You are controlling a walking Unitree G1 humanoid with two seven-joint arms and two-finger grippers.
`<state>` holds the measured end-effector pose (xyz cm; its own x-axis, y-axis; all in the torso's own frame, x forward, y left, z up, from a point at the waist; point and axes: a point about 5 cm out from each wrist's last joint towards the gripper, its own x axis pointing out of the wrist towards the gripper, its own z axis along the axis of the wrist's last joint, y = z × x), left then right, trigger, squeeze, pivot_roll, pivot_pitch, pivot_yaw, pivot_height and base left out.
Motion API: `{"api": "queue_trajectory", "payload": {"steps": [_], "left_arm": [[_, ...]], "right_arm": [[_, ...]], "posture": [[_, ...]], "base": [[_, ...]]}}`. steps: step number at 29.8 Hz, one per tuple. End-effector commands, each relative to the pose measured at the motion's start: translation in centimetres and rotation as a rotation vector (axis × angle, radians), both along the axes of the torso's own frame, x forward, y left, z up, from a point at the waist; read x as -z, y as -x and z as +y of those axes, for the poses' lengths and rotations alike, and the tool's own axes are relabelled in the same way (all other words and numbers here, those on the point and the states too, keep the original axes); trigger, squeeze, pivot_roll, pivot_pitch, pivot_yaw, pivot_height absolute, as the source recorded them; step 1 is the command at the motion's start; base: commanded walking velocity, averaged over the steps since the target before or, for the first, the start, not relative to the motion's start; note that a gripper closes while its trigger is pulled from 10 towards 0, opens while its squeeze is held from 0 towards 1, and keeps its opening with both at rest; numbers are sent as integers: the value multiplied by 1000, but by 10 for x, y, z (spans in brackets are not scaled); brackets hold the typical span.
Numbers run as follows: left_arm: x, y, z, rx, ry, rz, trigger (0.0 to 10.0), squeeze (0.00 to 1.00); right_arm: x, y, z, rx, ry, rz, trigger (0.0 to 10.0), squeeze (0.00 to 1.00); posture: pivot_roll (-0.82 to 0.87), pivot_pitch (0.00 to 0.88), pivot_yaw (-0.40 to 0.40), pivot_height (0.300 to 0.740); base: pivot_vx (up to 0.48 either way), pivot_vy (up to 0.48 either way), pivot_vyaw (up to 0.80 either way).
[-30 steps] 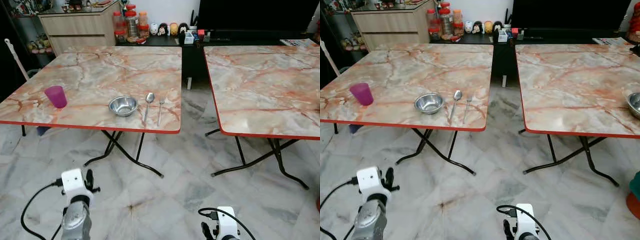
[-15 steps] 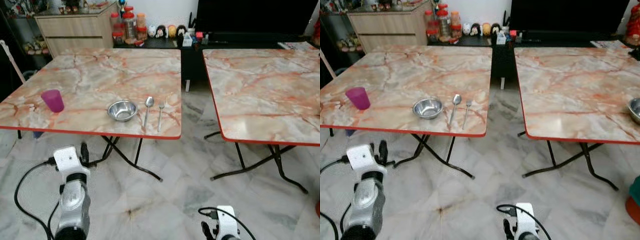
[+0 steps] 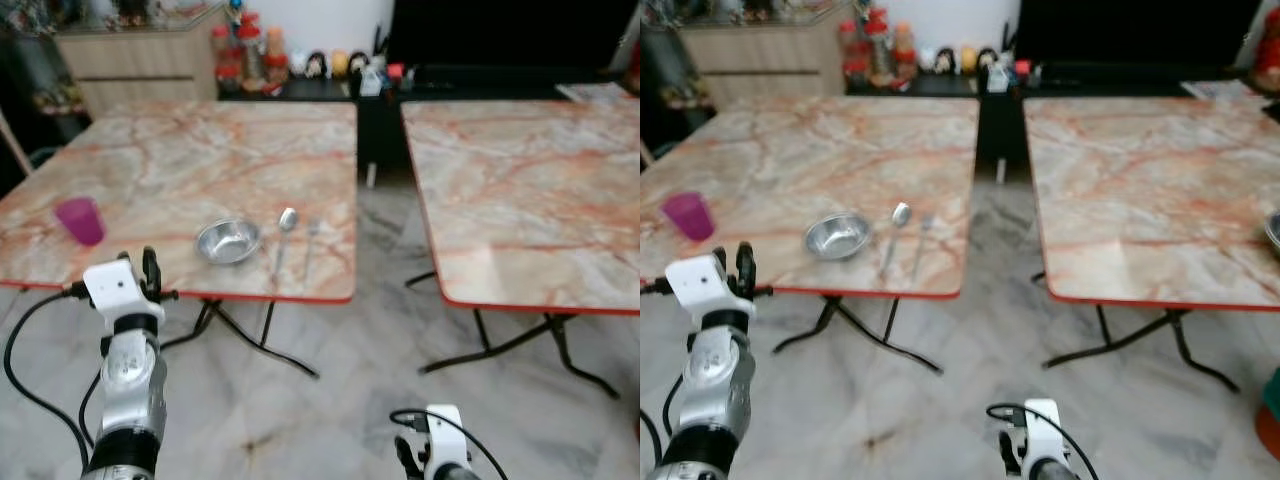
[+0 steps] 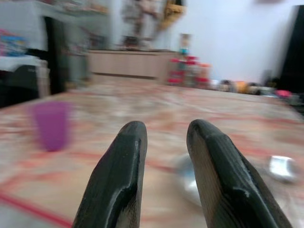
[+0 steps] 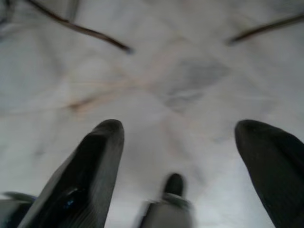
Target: Setting the table
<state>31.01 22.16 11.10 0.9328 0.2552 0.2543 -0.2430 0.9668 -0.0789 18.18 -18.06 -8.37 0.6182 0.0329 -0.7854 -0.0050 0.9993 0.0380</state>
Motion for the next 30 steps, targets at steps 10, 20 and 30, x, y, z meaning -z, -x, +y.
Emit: {"api": "queue_trajectory", "payload": {"steps": [10,20,30], "left_arm": [[-7,1,6,-5,-10,-4,10000,0],[-13,0,8,-6,-18,-12,10000,0],[-16,0,8,1,-21,-18,10000,0]], "right_arm": [[-3,-6,4,-37,20,-23,10000,0],[-2,-4,2,-9,-1,-13,10000,0],[-1,-2,3,-16,-7,-2,10000,0]], "posture": [[147,0,12,740],[143,0,16,740],[142,0,17,740]], "base": [[378,0,147],[376,0,146],[348,0,0]]}}
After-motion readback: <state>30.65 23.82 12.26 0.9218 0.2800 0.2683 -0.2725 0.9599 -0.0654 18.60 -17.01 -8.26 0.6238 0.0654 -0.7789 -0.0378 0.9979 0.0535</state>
